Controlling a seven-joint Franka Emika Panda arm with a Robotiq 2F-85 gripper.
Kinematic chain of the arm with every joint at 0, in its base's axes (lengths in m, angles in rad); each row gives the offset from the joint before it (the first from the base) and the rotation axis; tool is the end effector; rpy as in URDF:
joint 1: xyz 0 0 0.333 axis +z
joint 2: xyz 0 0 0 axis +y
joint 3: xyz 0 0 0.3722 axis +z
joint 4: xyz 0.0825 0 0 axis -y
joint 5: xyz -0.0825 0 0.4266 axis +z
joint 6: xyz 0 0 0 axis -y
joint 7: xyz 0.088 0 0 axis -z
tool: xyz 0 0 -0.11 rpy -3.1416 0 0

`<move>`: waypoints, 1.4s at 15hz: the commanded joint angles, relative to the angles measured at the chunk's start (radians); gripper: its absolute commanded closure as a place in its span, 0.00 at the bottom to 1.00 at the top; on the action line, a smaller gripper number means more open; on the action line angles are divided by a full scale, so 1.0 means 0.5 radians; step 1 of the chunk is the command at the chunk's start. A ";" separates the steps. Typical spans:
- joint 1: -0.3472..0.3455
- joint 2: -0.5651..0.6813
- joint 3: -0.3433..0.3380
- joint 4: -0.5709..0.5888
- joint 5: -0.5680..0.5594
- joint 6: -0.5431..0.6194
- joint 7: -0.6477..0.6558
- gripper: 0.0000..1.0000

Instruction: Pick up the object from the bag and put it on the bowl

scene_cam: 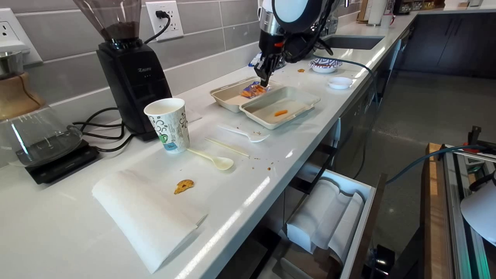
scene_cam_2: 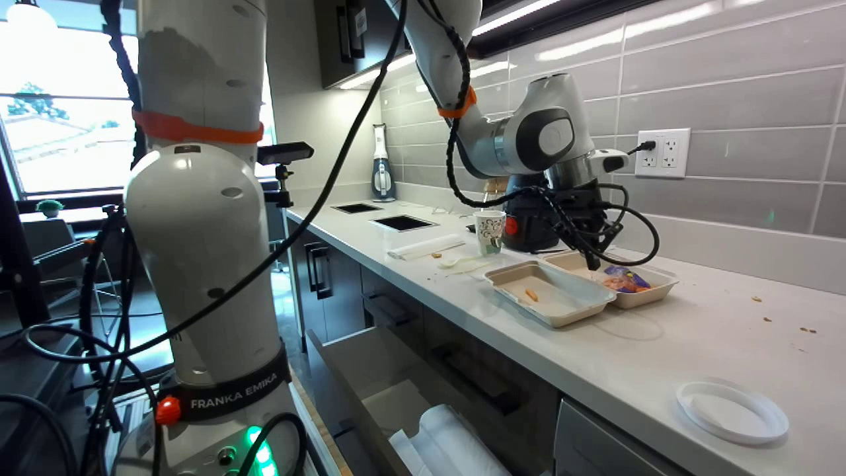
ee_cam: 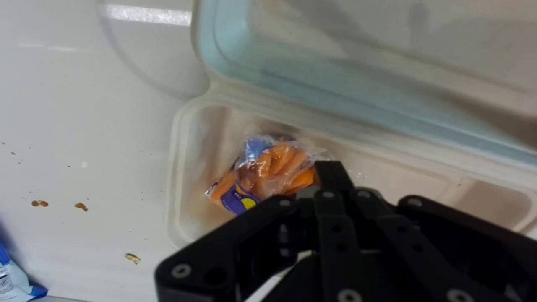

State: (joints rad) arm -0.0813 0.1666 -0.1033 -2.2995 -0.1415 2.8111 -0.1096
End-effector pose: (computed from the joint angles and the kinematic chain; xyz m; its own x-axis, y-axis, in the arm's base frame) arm 0.5851 -0.1016 0.3314 0.9453 0.0754 0.3173 0.0317 -0.9895 0.1407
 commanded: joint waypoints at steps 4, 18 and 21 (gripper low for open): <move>-0.041 0.139 0.017 0.078 0.032 0.160 -0.080 1.00; 0.004 0.470 0.020 0.381 0.000 0.250 -0.014 1.00; 0.028 0.479 -0.017 0.441 -0.015 0.214 0.023 1.00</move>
State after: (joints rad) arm -0.0866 0.3817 -0.0871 -2.1198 -0.1354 2.9233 -0.1276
